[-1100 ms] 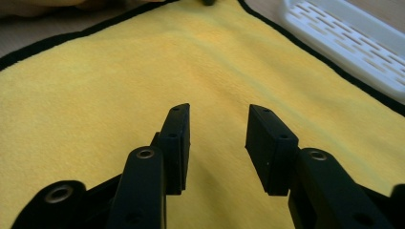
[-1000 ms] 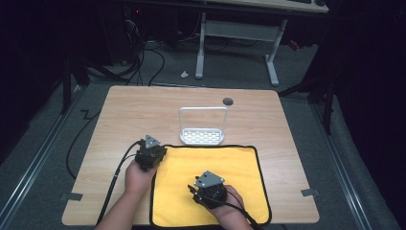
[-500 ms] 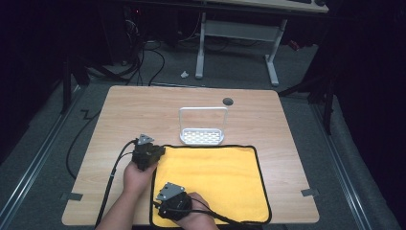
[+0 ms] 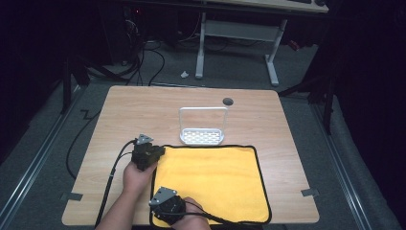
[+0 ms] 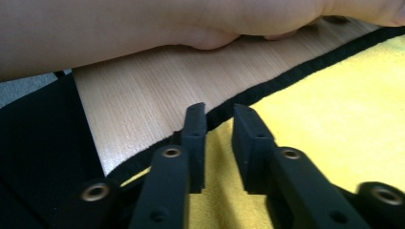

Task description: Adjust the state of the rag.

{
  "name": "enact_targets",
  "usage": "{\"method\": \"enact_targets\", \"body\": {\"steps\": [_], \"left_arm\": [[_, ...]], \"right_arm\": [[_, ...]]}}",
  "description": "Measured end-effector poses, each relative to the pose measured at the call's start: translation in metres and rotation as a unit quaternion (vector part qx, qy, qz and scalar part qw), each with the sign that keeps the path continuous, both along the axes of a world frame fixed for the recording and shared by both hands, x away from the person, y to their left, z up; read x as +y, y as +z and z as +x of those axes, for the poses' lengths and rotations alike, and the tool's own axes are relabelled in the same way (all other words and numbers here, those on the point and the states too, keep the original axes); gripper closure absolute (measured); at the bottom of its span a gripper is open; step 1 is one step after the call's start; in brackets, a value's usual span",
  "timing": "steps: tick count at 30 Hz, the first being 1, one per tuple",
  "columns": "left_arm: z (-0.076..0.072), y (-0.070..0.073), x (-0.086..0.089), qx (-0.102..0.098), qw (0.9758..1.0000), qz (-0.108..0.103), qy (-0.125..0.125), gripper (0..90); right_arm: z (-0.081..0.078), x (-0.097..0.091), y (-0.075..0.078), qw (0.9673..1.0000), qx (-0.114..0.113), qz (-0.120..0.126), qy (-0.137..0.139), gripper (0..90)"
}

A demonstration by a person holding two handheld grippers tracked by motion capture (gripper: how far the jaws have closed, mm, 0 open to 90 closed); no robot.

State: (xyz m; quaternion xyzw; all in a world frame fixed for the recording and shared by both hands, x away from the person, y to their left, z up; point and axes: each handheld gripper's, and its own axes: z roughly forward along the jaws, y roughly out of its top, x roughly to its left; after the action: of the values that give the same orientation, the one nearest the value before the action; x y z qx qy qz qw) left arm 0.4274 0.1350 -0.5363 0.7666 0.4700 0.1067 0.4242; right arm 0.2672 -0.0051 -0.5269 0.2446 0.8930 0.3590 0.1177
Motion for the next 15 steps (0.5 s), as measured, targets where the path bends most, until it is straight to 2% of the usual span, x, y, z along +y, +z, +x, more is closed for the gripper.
{"method": "enact_targets", "body": {"steps": [2, 3, 4, 6, 8, 9, 11, 13, 14, 15], "left_arm": [[0.0001, 0.0, 0.0001, 0.0, 1.0, 0.0, 0.0, 81.2], [0.0003, 0.0, 0.0003, 0.001, 1.0, -0.001, -0.001, 81.2], [0.0003, 0.0, 0.0003, 0.001, 1.0, -0.001, -0.001, 81.2], [0.0005, 0.0, 0.0004, 0.003, 1.0, -0.001, -0.001, 81.2], [0.0005, -0.0001, 0.0002, 0.003, 1.0, -0.001, 0.002, 81.0], [0.0005, -0.0001, 0.0002, 0.003, 1.0, -0.001, 0.002, 81.0], [0.0004, -0.0001, 0.0002, 0.004, 1.0, -0.002, 0.002, 80.9], [0.0006, -0.0002, 0.0002, 0.005, 1.0, -0.003, 0.003, 80.9], [0.0006, -0.0002, 0.0002, 0.005, 1.0, -0.003, 0.003, 80.9], [0.0009, -0.0004, 0.0006, 0.006, 1.0, -0.005, 0.003, 80.9]], "right_arm": [[0.0012, -0.0012, 0.0, 1.0, 0.0, -0.001, -0.004, 83.6], [0.0017, -0.0014, 0.0004, 1.0, 0.003, 0.001, -0.006, 81.4], [0.001, -0.0015, 0.0018, 1.0, 0.004, -0.001, -0.008, 72.3], [-0.0021, -0.0014, 0.0034, 0.9999, -0.003, 0.013, -0.008, 55.8], [-0.0022, 0.0001, 0.0028, 0.9998, 0.007, 0.016, -0.011, 45.0], [-0.0017, 0.0012, 0.0009, 0.9998, 0.007, 0.015, -0.013, 43.6], [-0.0012, 0.0021, -0.0029, 0.9998, 0.008, 0.012, -0.015, 43.7], [-0.0008, 0.0008, -0.0024, 0.9998, 0.004, 0.008, -0.016, 54.1], [-0.0008, 0.0008, -0.0024, 0.9998, 0.004, 0.008, -0.016, 54.1], [0.0002, -0.0009, -0.0019, 0.9998, -0.005, 0.003, -0.019, 65.2]]}}
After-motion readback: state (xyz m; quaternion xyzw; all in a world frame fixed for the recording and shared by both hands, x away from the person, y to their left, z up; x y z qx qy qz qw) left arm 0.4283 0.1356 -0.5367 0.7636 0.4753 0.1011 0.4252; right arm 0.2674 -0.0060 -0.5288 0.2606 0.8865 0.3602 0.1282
